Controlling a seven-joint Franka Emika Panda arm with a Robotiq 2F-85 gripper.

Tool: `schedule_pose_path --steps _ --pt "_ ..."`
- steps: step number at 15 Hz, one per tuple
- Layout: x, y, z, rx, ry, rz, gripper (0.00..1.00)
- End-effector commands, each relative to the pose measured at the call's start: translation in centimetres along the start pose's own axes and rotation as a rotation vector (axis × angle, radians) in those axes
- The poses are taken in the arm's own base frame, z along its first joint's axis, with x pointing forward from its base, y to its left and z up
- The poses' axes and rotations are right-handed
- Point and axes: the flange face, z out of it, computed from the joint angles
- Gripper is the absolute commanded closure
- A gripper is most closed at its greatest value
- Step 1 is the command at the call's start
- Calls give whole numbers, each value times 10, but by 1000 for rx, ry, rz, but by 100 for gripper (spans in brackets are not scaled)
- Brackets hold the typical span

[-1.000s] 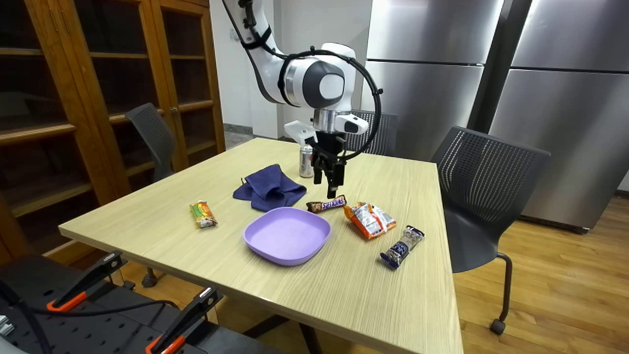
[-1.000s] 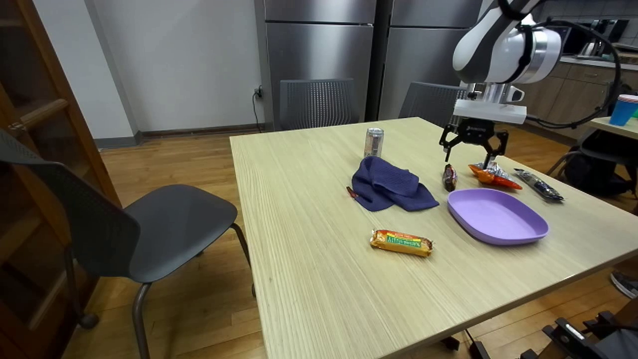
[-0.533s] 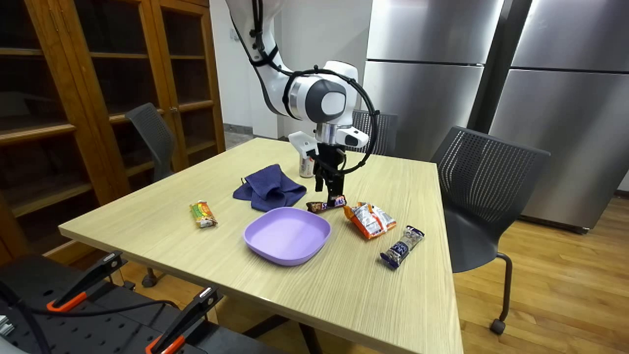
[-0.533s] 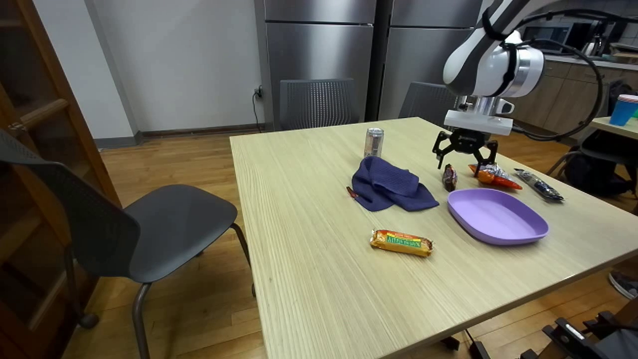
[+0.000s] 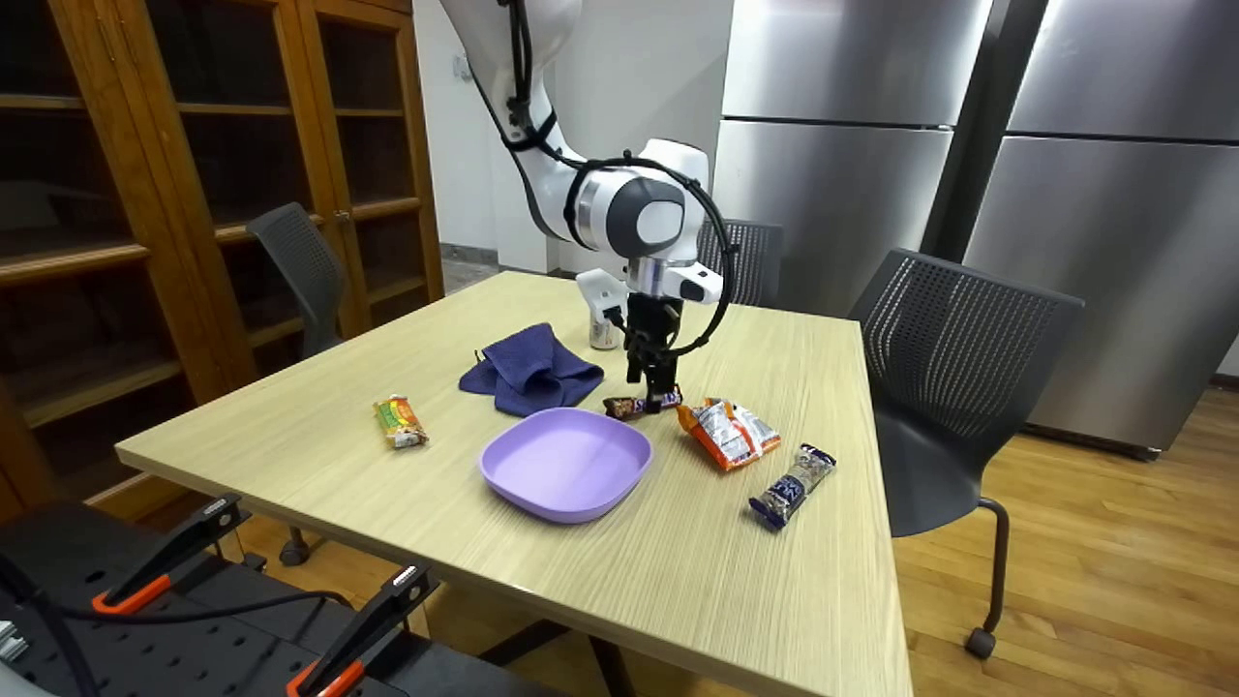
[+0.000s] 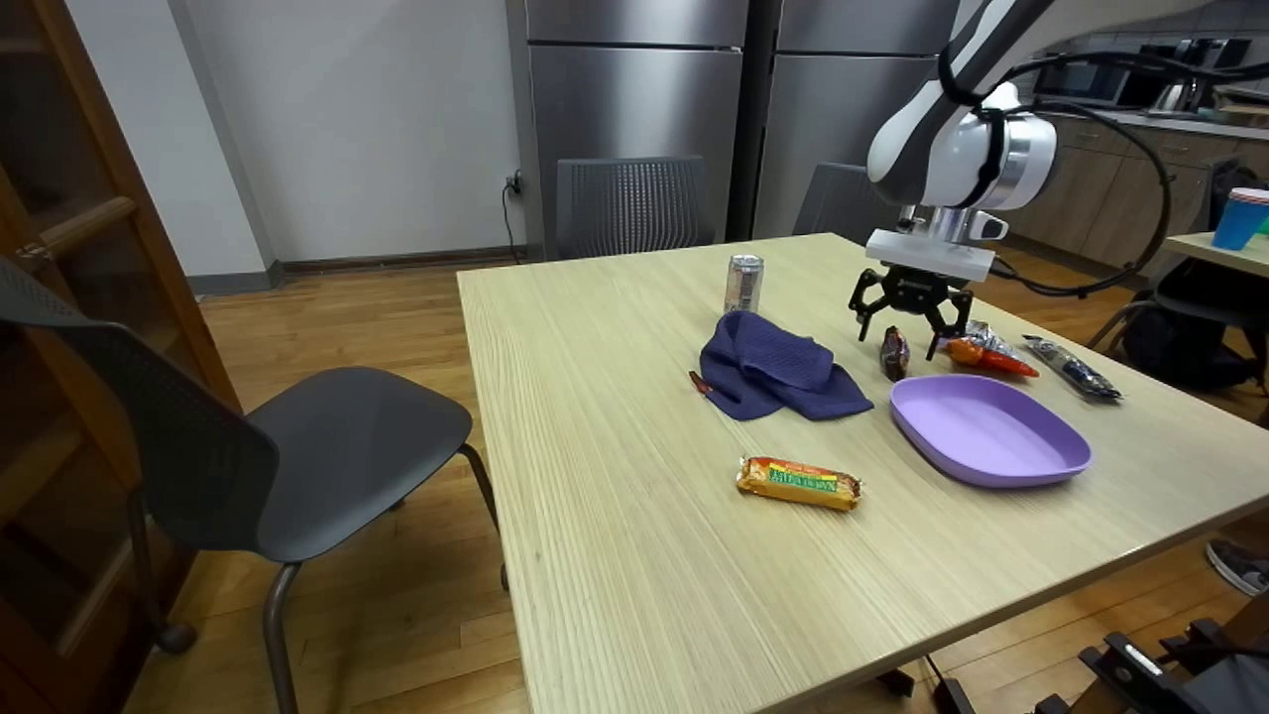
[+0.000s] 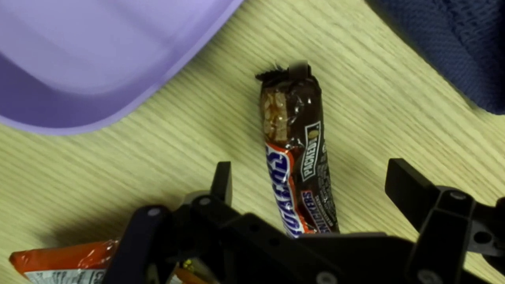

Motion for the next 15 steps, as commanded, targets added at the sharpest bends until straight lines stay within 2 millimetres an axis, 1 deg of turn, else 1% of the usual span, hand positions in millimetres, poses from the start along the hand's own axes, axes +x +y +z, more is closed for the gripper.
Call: schedule_pose_path --steps 1,3,4,5,6,7,12,13,14,15 --pt "9 -8 3 14 -20 49 0" --pt "11 -9 4 17 -19 57 0" --pt "12 -9 4 23 -20 63 25" --pt "12 -9 4 28 -18 63 28" --pt "13 -9 3 32 -15 65 34" --pt "13 -8 2 35 -13 67 44" --pt "14 -6 -5 53 4 76 82" --pt "15 -6 -6 54 5 76 91" --pt "15 -6 -6 53 7 75 97" --pt "14 -7 -6 50 7 71 100"
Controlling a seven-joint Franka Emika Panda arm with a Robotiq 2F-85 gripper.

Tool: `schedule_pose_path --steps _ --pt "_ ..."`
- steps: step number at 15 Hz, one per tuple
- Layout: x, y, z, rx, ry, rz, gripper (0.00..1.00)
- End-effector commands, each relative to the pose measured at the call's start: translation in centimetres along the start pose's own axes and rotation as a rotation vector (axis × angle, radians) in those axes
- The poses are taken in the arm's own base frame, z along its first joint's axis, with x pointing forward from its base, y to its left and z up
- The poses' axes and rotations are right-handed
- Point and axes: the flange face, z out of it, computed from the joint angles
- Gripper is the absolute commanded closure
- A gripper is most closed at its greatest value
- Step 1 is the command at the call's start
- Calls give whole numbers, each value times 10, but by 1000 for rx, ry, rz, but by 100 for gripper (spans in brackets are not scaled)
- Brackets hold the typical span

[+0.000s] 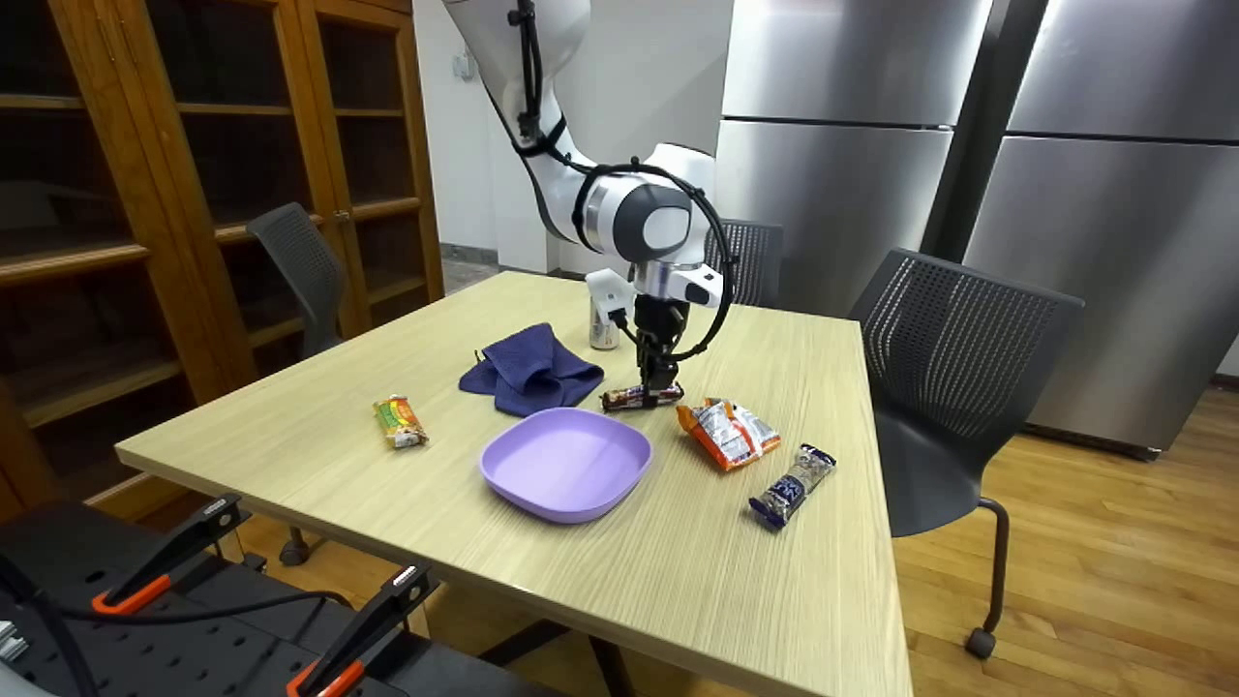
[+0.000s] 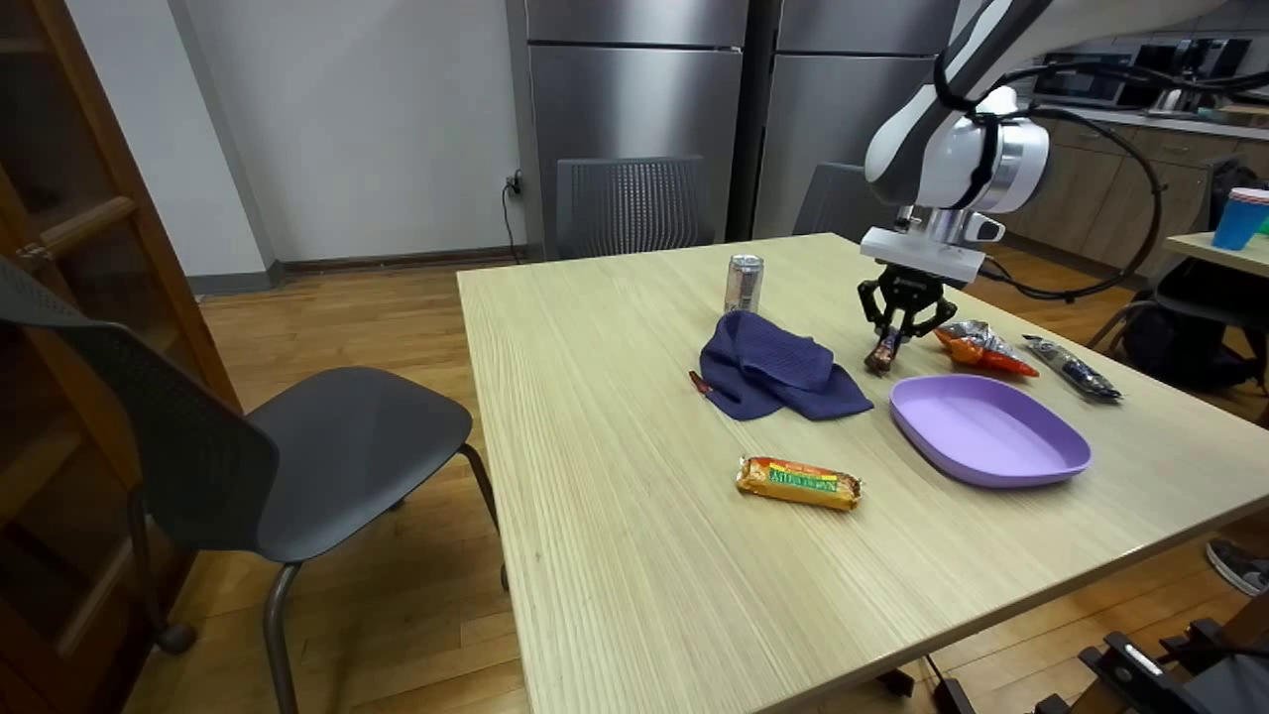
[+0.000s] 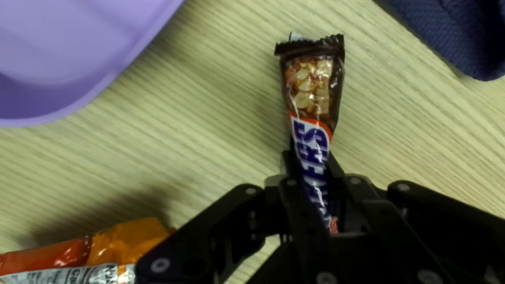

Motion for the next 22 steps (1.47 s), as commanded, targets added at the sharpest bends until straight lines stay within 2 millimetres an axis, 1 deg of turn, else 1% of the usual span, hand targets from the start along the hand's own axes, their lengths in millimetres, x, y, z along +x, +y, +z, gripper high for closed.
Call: schedule_pose_path --steps 1,2,6,12,16,22 --pt "1 -4 -9 18 -4 16 100" --pt "0 -4 -10 16 -3 10 97" --pt "-6 -6 -20 14 -2 -26 97" --pt "-21 -10 -48 17 18 -112 97" --pt "-38 -6 -62 -5 20 -193 97" --pt "-78 9 -71 -58 3 -329 97"
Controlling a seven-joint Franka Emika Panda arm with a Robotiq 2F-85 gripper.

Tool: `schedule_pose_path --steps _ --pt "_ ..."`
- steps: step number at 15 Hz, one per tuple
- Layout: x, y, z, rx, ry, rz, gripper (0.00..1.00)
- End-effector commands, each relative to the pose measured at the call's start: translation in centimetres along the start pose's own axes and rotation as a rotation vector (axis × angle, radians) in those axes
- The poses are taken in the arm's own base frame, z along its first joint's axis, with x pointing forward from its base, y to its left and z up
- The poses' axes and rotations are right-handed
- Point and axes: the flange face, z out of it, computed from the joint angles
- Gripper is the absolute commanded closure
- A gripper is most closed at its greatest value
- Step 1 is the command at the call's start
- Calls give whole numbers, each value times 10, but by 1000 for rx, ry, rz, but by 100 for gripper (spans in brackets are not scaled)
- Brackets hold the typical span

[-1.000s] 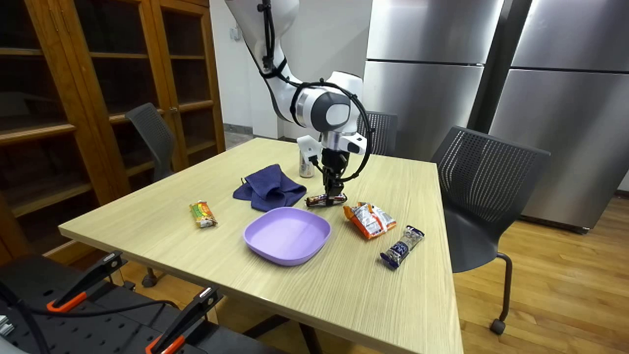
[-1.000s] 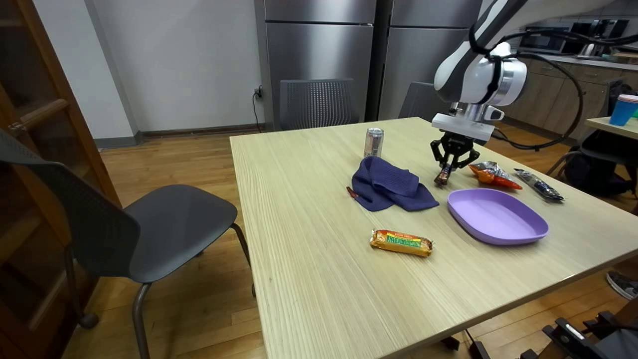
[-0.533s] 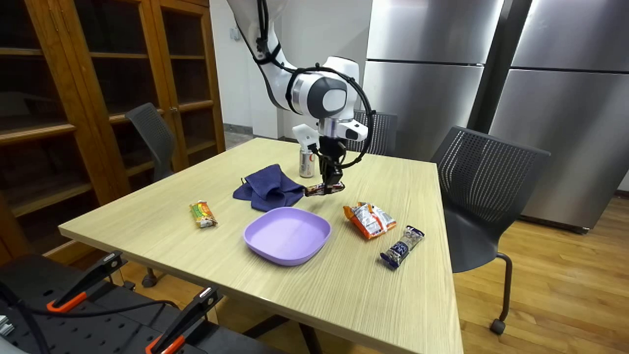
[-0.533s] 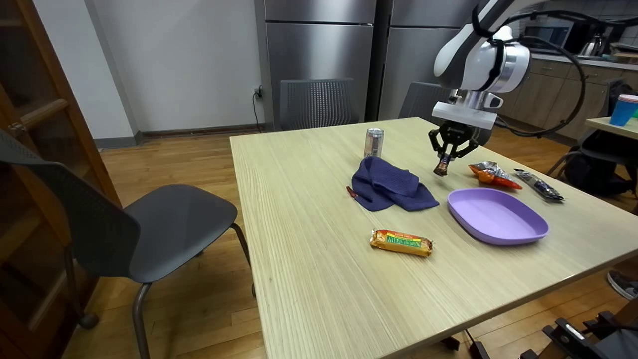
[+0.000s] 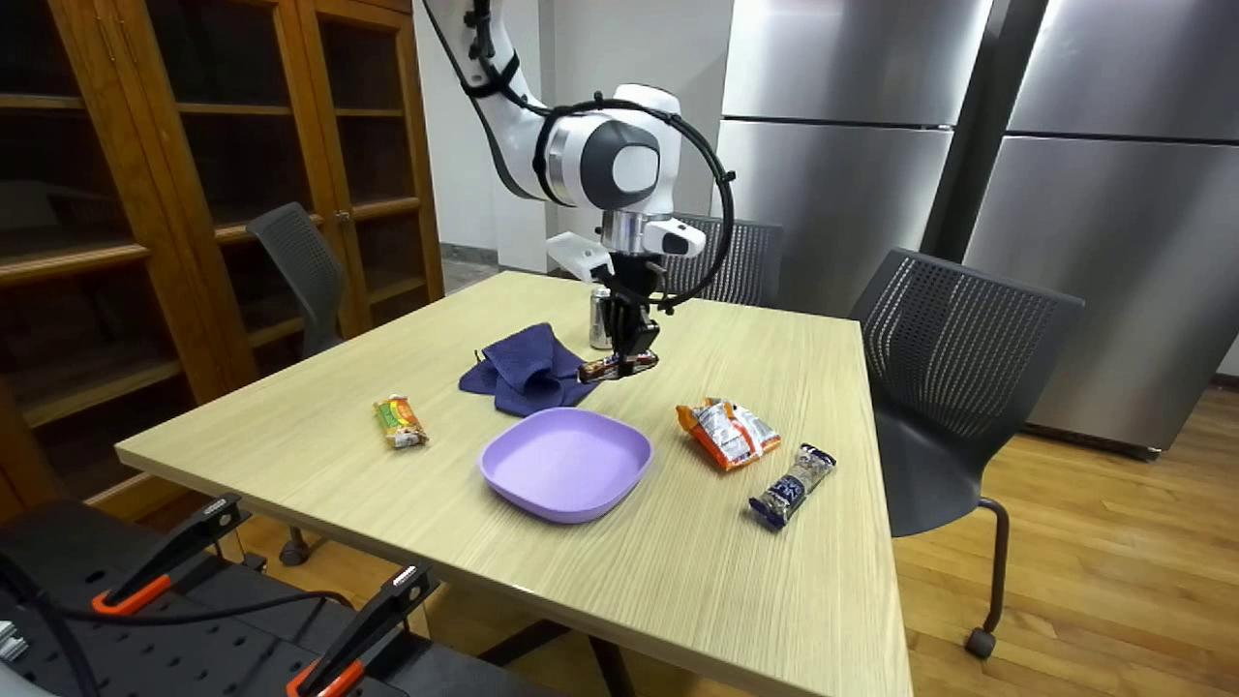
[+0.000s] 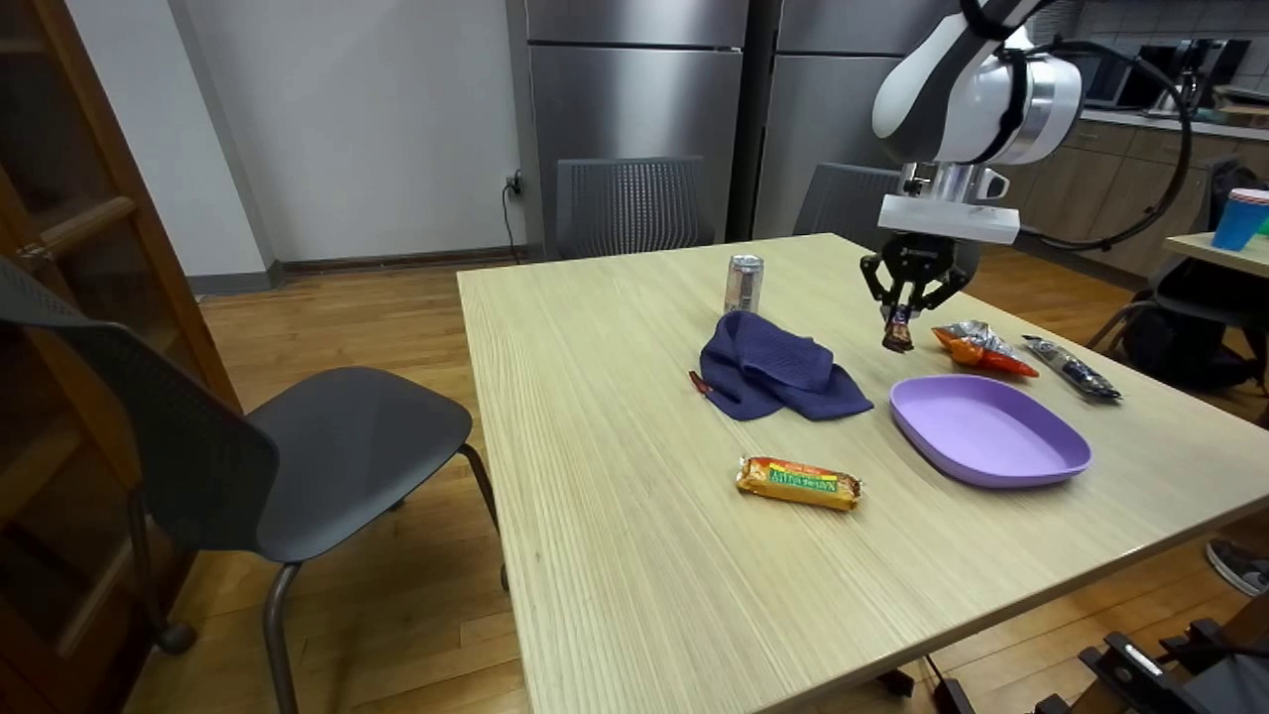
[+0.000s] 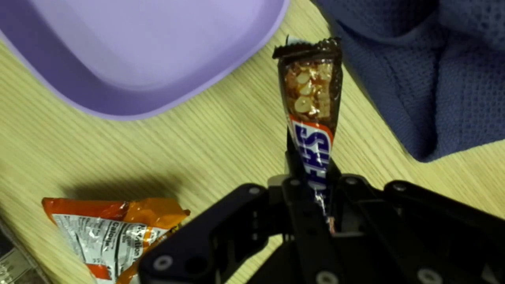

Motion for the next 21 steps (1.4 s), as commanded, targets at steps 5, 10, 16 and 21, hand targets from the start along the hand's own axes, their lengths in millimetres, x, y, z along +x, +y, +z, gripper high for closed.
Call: schedule_pose_path --steps 5,10,16,21 --pt "-66 12 -9 -55 -50 -178 97" --pt "-101 24 -2 -100 -86 -282 97" --pt "-133 26 14 -164 -100 -376 97" --pt "-148 19 28 -202 -118 -435 97"
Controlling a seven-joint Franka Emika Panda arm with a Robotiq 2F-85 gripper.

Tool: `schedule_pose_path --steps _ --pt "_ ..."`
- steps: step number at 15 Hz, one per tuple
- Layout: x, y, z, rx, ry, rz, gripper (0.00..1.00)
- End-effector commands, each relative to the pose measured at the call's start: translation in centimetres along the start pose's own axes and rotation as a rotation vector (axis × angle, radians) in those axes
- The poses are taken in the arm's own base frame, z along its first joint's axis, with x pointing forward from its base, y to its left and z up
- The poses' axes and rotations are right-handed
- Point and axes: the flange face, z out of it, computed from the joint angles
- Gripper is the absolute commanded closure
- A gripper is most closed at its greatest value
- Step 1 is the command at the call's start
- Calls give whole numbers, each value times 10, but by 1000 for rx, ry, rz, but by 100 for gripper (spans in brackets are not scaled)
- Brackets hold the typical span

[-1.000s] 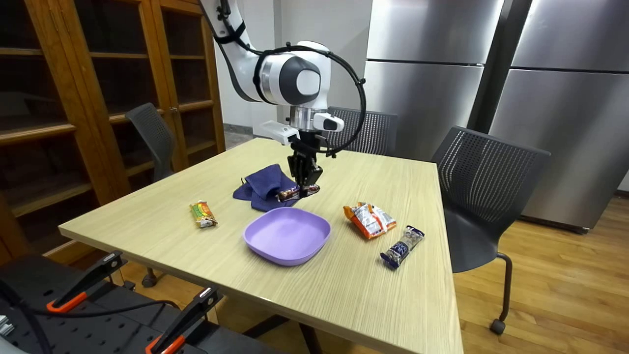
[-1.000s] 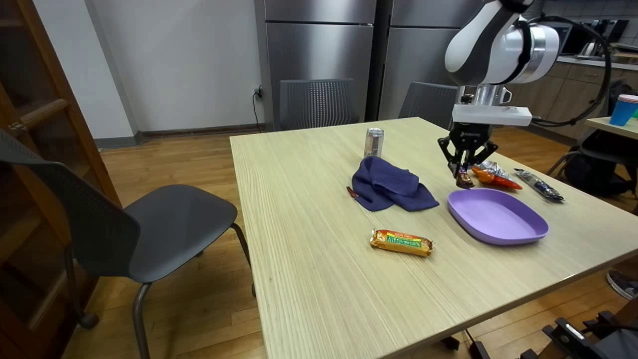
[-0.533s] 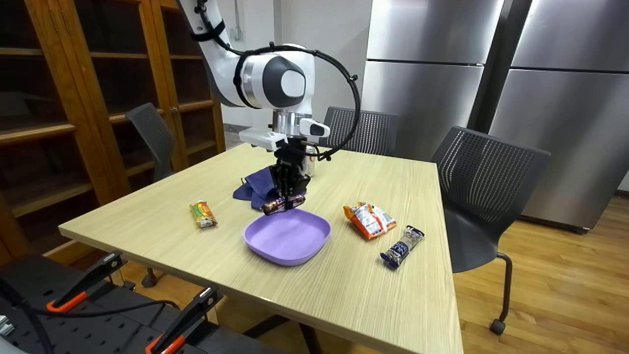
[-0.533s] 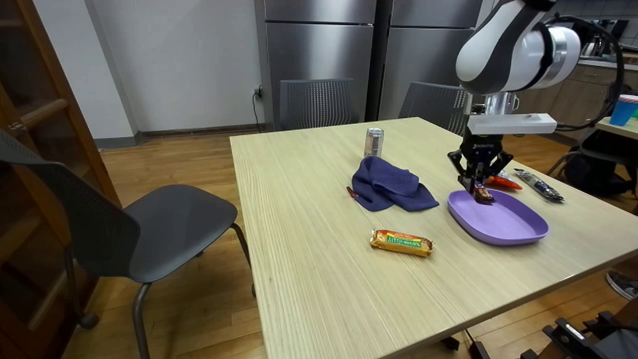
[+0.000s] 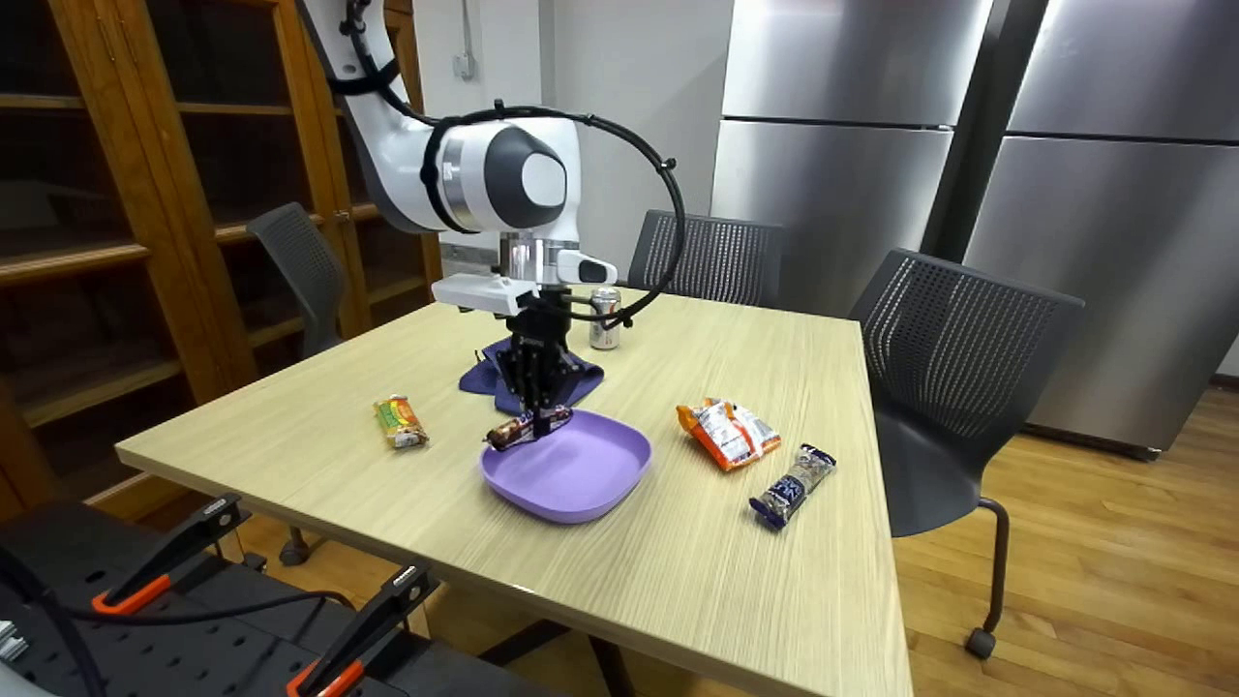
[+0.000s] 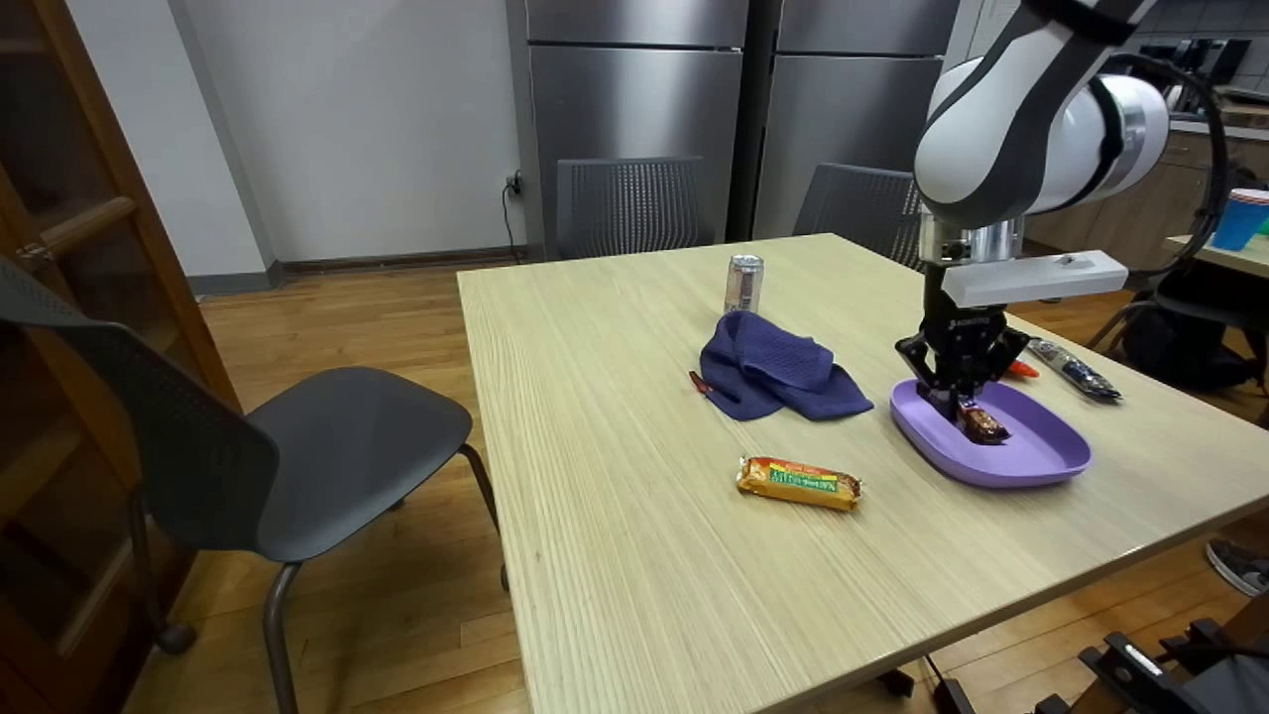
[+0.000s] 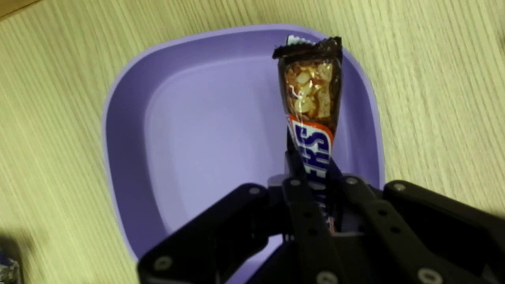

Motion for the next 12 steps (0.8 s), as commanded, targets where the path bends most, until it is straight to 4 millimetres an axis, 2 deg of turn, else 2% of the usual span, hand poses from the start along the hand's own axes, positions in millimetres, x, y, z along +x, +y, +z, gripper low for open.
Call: schedule_pose_path --steps 1,11,12 --pt "-9 -8 0 -25 -2 -44 97" --pt "-9 -14 4 -41 -12 -65 97" --pt "-9 -13 3 -44 -12 -66 63"
